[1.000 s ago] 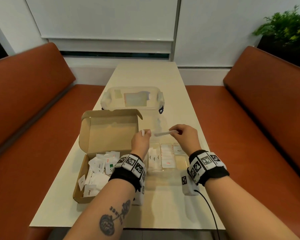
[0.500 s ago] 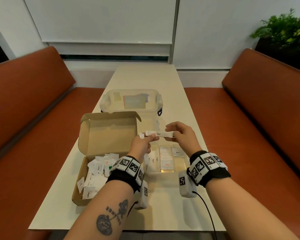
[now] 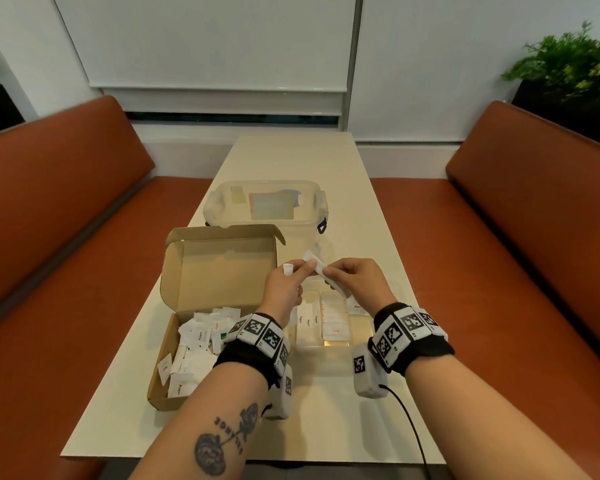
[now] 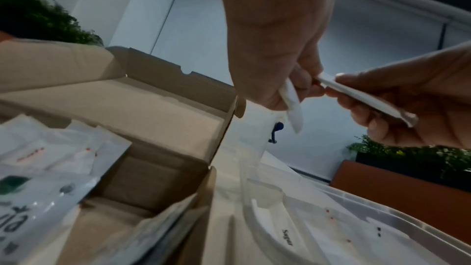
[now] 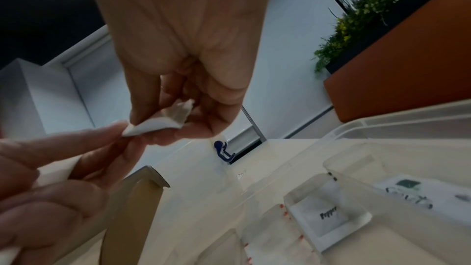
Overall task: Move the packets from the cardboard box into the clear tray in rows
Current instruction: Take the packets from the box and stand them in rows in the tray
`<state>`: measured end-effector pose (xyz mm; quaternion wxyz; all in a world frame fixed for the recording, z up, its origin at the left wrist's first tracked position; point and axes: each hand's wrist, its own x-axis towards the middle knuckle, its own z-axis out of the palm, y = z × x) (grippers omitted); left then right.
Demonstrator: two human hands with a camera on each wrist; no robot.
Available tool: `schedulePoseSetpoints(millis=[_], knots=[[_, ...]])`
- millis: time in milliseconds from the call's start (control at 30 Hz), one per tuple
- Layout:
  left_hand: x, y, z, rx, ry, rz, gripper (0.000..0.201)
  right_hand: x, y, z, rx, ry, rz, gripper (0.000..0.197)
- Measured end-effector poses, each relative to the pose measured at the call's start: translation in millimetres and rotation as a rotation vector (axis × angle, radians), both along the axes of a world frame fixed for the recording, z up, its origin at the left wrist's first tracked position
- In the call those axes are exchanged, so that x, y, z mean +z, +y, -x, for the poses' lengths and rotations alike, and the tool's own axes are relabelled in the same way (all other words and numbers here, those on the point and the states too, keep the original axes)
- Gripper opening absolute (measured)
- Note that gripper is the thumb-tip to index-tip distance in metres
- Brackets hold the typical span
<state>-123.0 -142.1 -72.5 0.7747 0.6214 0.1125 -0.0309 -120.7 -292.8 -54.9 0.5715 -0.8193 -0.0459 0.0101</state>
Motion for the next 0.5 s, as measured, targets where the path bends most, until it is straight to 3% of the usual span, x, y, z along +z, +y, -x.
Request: schedulePoseSetpoints(millis=[300,500], knots=[[2,8,-10,0.129,0.0,0.019,0.027,-8,2,5,0.077,0.143,-0.144,0.009],[-12,12,-9,0.108,0.064,-0.03,0.036,-17,8,4,0.043,0.121,0.074,0.018]])
